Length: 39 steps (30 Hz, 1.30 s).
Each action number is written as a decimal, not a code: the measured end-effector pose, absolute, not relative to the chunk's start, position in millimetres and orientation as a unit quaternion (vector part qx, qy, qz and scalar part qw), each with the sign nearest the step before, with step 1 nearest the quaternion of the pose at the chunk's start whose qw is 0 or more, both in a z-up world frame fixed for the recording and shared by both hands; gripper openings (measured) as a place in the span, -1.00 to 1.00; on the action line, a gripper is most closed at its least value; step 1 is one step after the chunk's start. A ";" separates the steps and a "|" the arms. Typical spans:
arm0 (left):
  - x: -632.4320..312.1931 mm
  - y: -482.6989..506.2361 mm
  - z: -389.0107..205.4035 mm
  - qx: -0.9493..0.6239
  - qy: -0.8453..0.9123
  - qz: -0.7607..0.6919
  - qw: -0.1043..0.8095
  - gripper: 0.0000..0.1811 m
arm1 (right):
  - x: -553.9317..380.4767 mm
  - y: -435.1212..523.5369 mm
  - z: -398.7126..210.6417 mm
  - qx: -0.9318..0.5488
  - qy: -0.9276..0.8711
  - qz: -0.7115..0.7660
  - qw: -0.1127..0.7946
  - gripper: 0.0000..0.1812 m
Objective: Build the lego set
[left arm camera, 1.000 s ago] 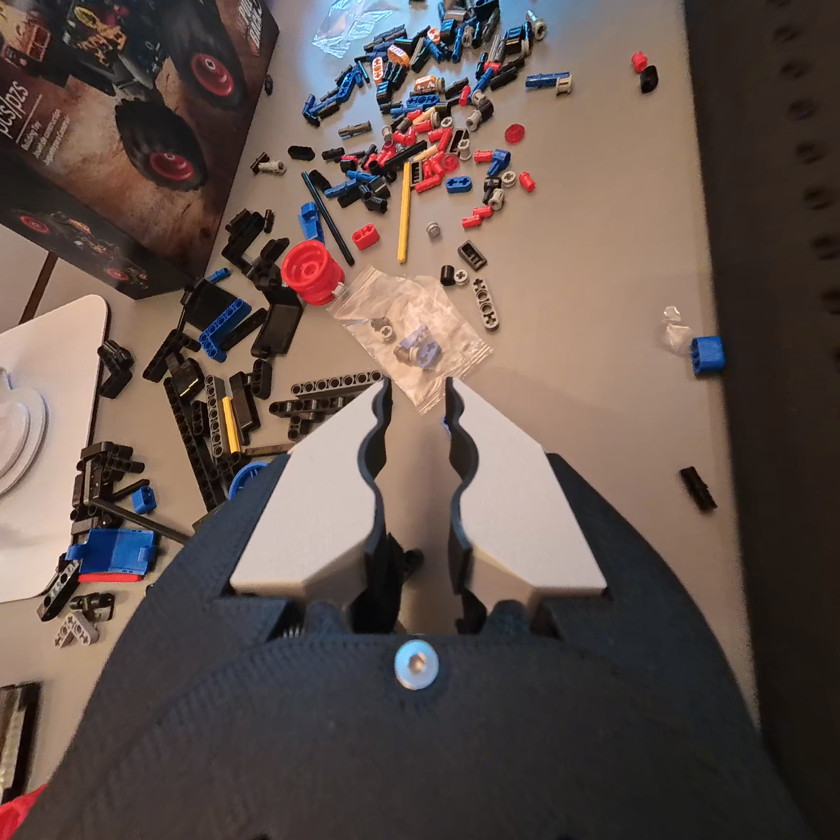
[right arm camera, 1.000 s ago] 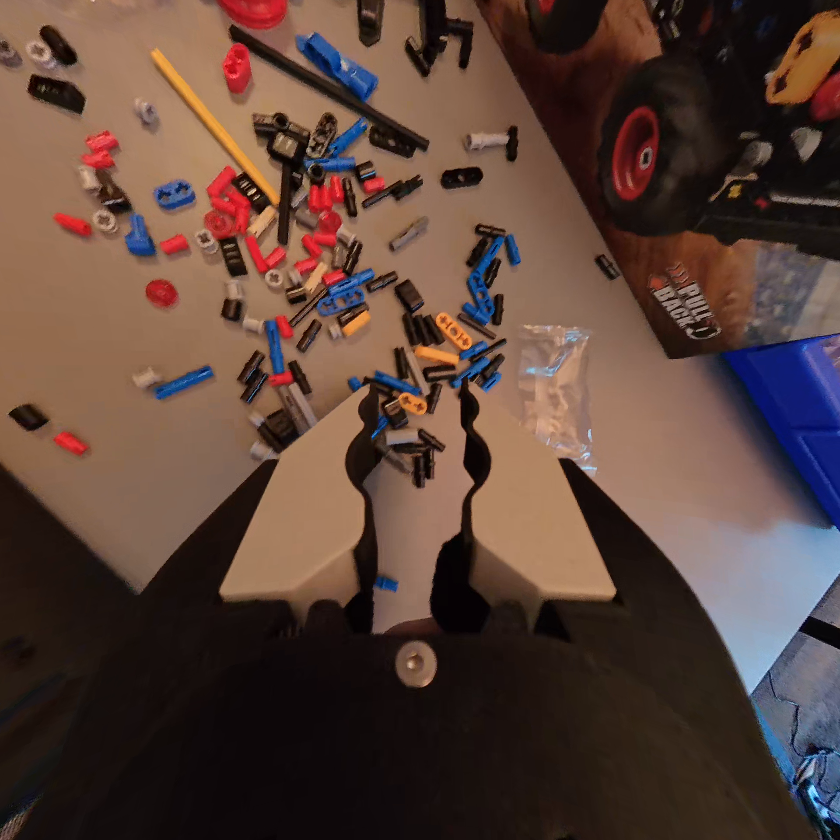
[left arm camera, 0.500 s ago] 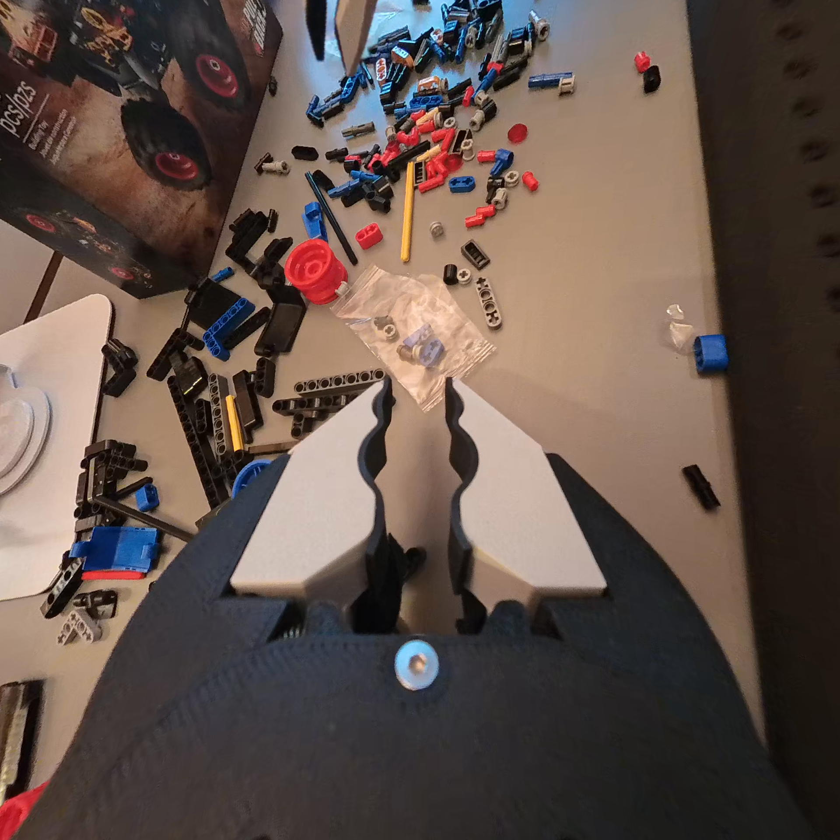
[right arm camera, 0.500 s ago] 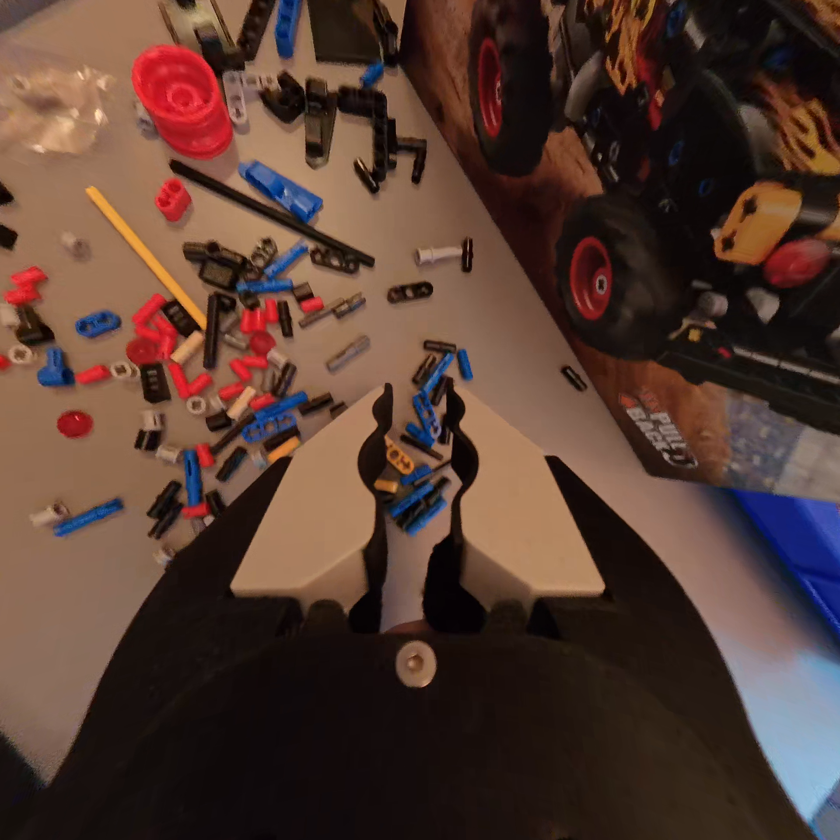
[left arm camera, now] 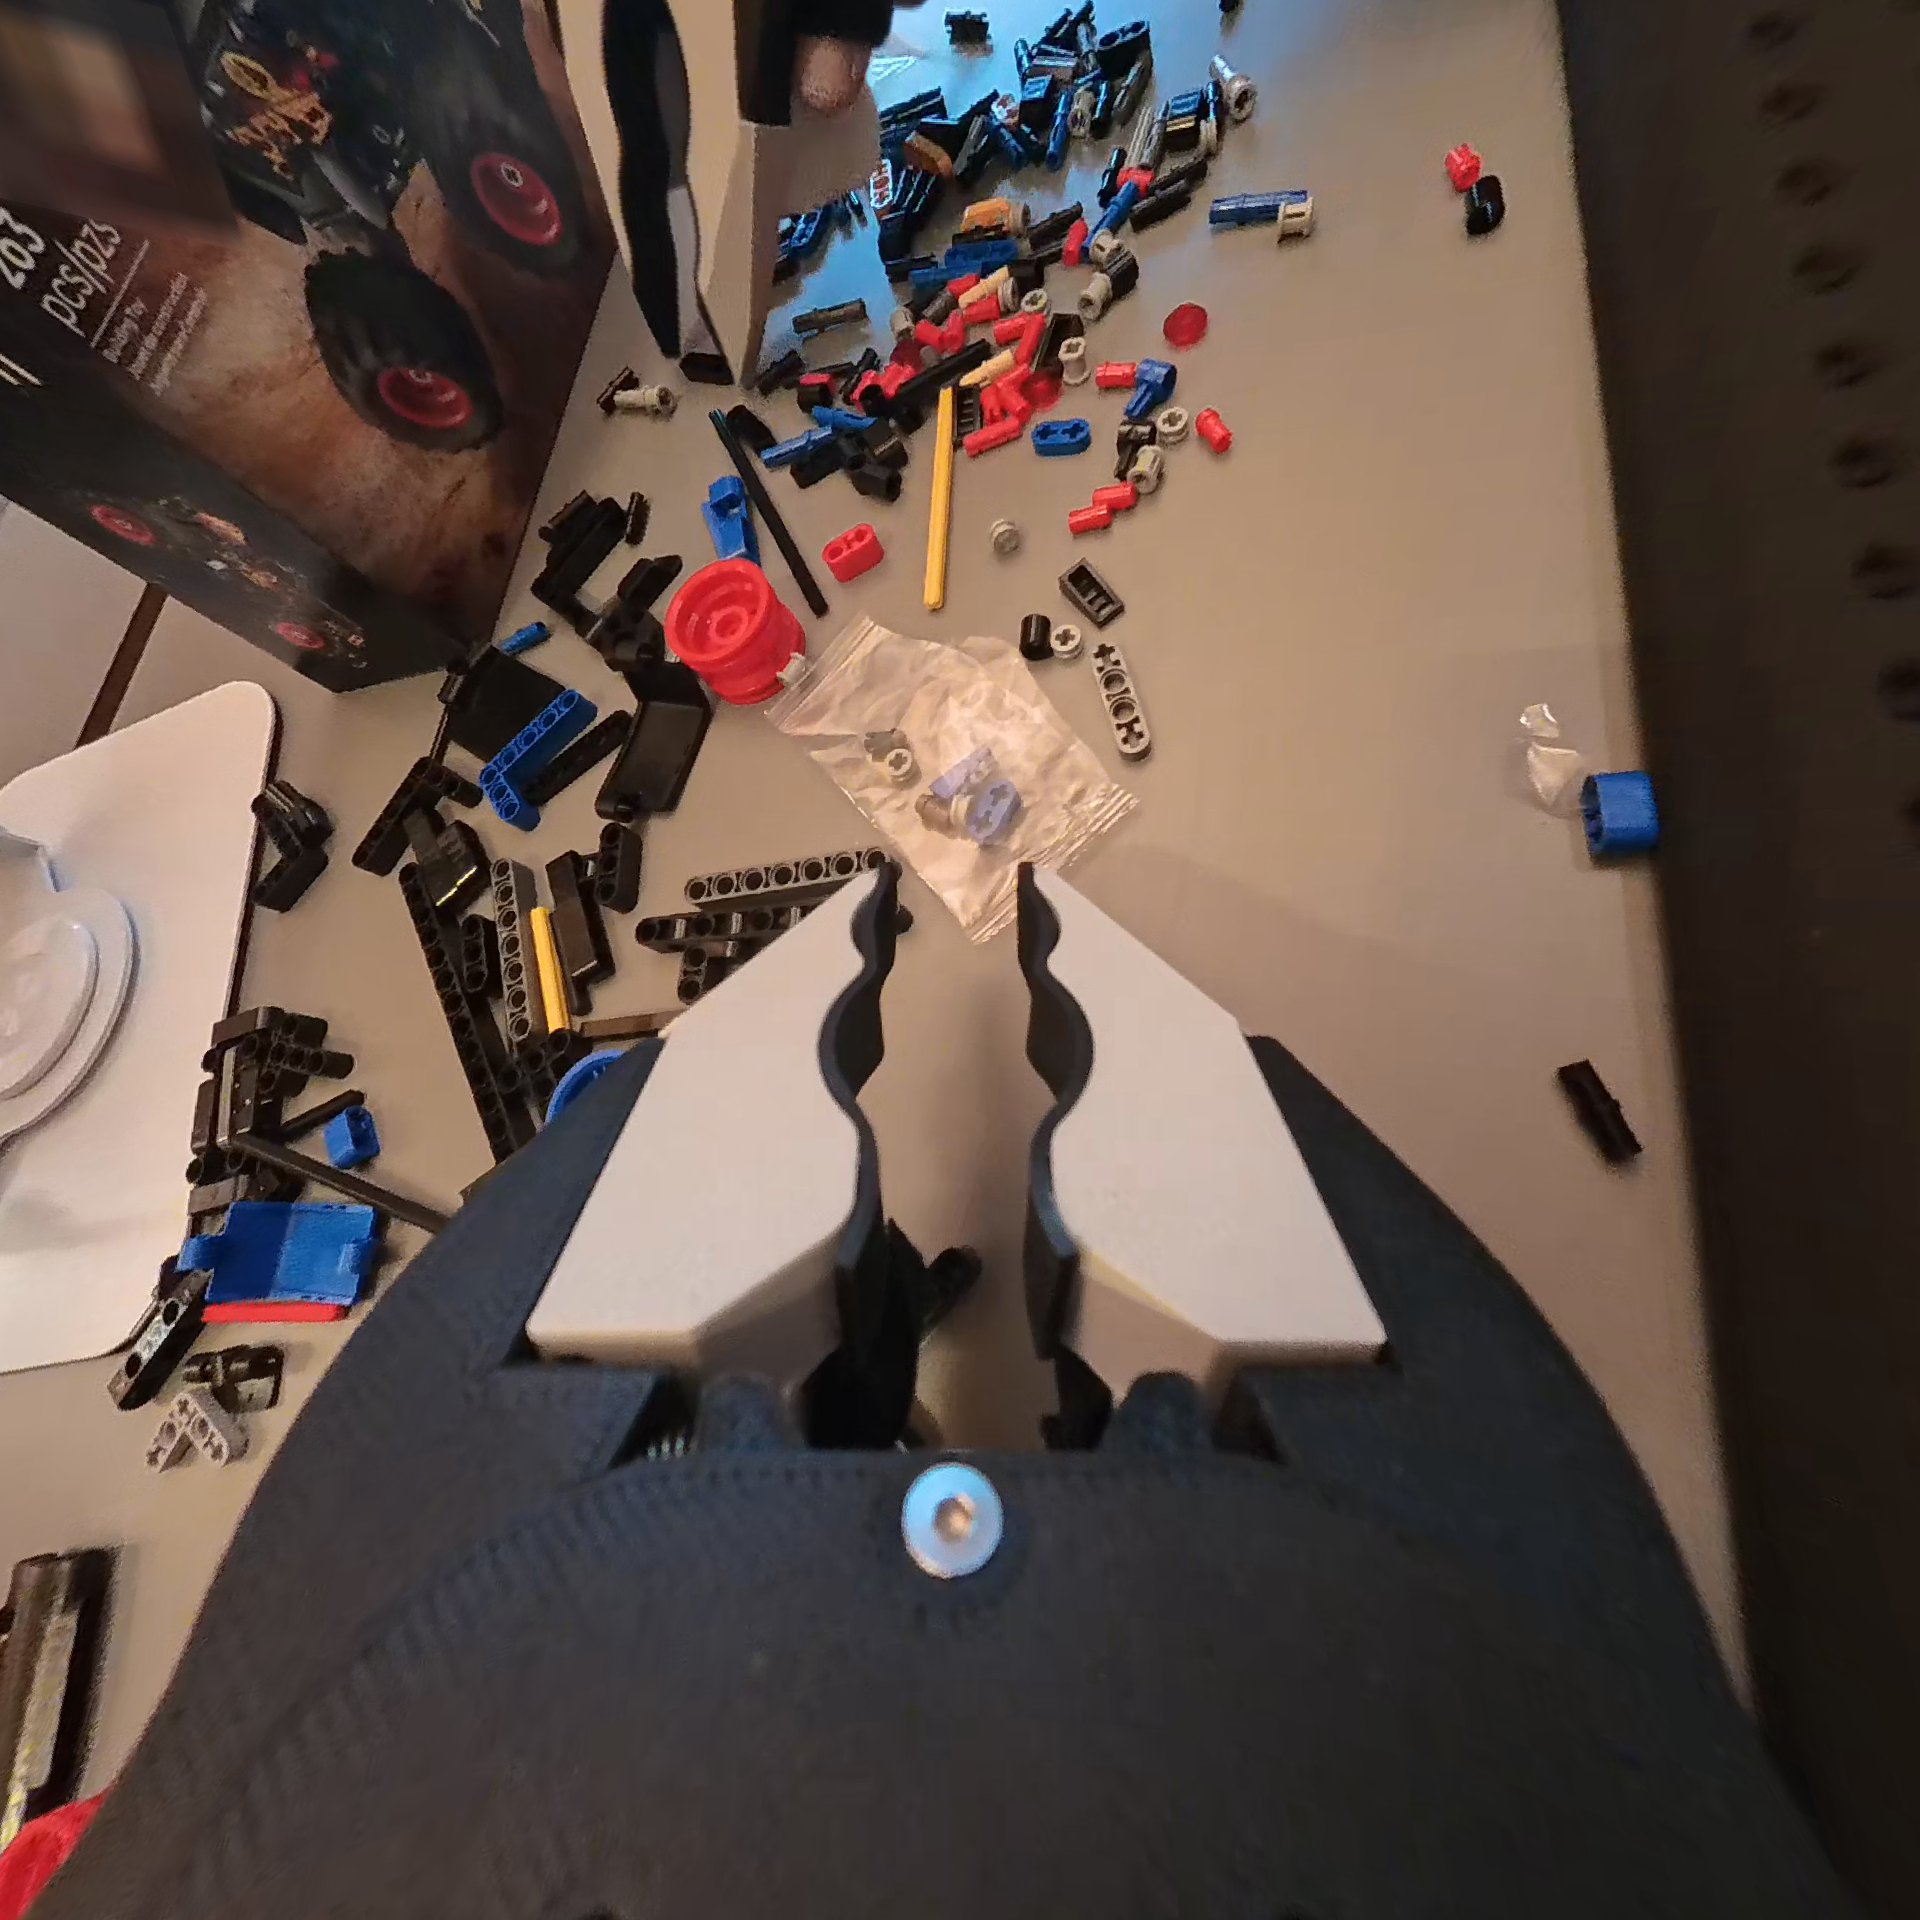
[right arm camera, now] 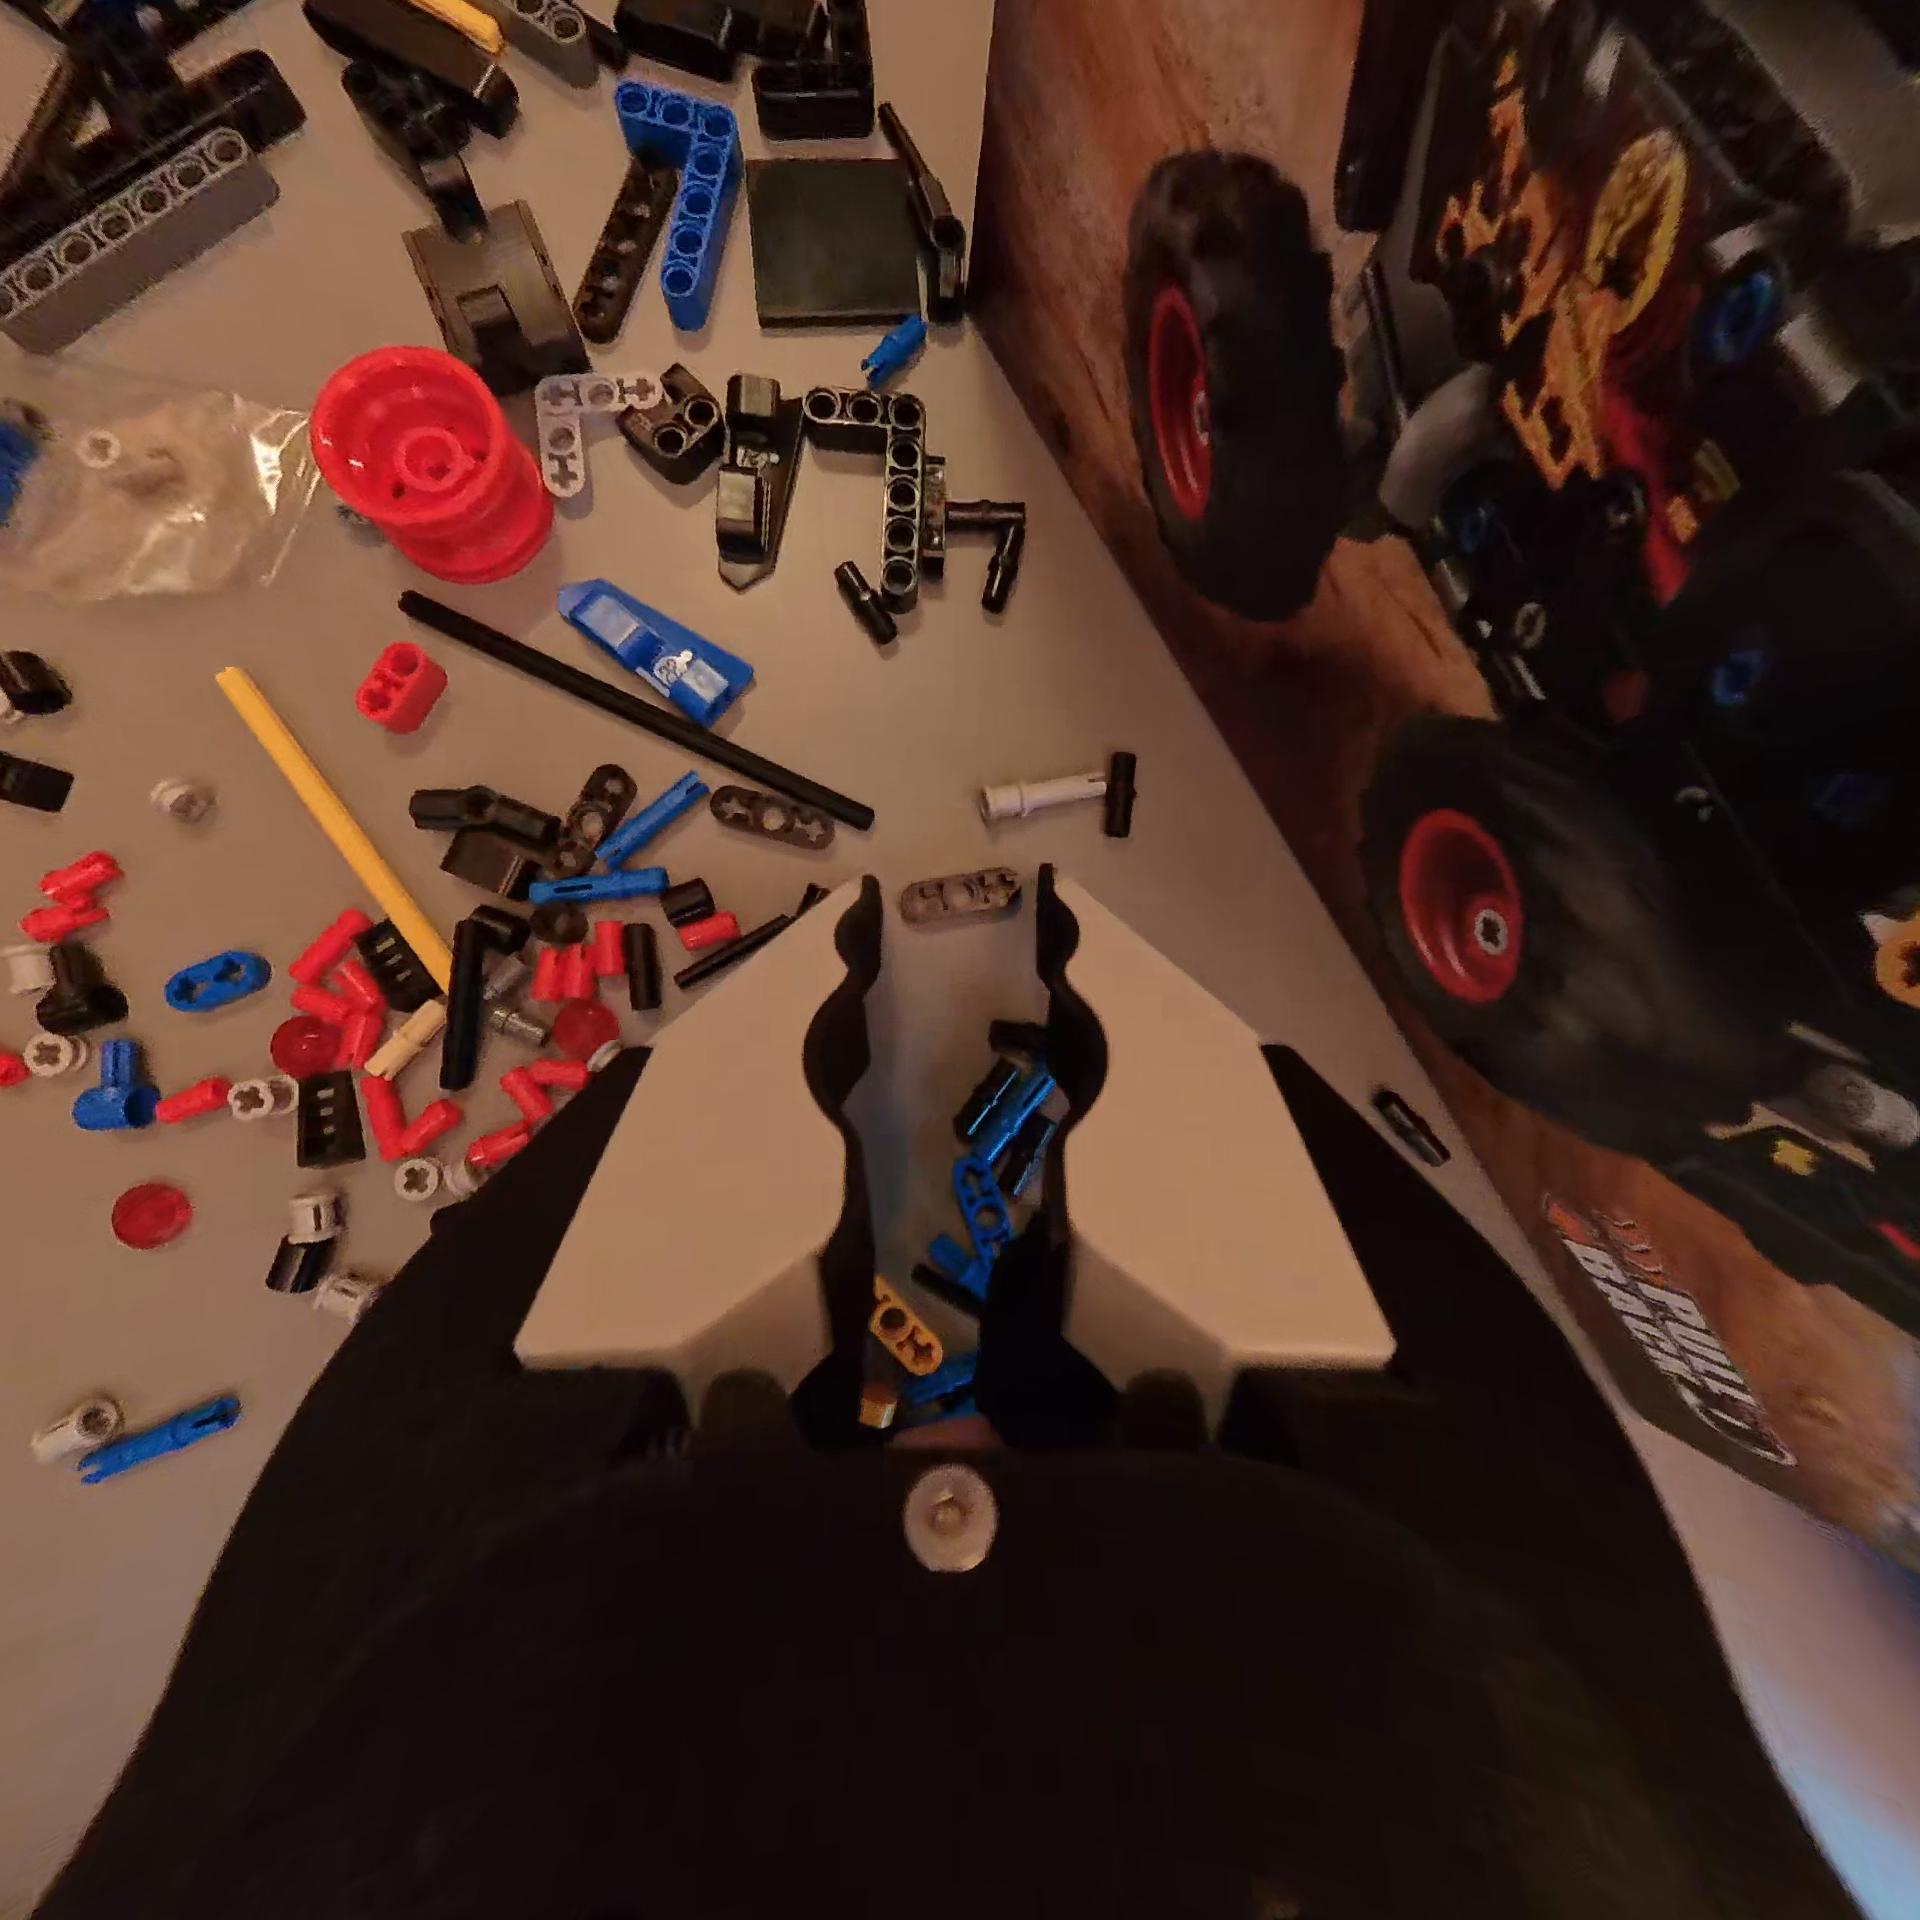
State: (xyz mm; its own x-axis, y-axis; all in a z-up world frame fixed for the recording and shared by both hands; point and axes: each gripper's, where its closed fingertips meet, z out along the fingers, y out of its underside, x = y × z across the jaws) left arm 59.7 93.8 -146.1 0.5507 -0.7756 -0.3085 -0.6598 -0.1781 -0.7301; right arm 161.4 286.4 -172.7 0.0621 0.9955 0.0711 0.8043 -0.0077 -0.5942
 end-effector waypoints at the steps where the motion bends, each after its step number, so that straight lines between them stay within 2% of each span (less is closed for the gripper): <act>1: 59.7 93.6 -146.1 -0.765 0.469 -0.067 0.437 -0.76 | 161.4 286.5 -173.0 -0.685 -0.656 0.195 0.250 -0.69; 5: 61.8 92.2 -147.8 -0.762 0.475 -0.066 0.435 -0.77 | 162.3 284.7 -173.8 -0.687 -0.652 0.211 0.244 -0.76; 18: 60.6 93.6 -145.1 -0.761 0.473 -0.061 0.440 -0.77 | 162.4 284.6 -172.8 -0.685 -0.651 0.212 0.250 -0.76; 24: 58.9 93.9 -142.8 -0.758 0.474 -0.057 0.444 -0.77 | 159.4 266.8 -142.1 -0.664 -0.652 0.234 0.281 -0.76; 32: 58.8 93.6 -140.4 -0.756 0.475 -0.052 0.448 -0.77 | 153.6 193.7 -100.3 -0.615 -0.680 0.261 0.303 -0.76; 39: 58.0 92.7 -138.1 -0.754 0.476 -0.047 0.450 -0.77 | 147.0 100.1 -123.1 -0.568 -0.733 0.277 0.251 -0.76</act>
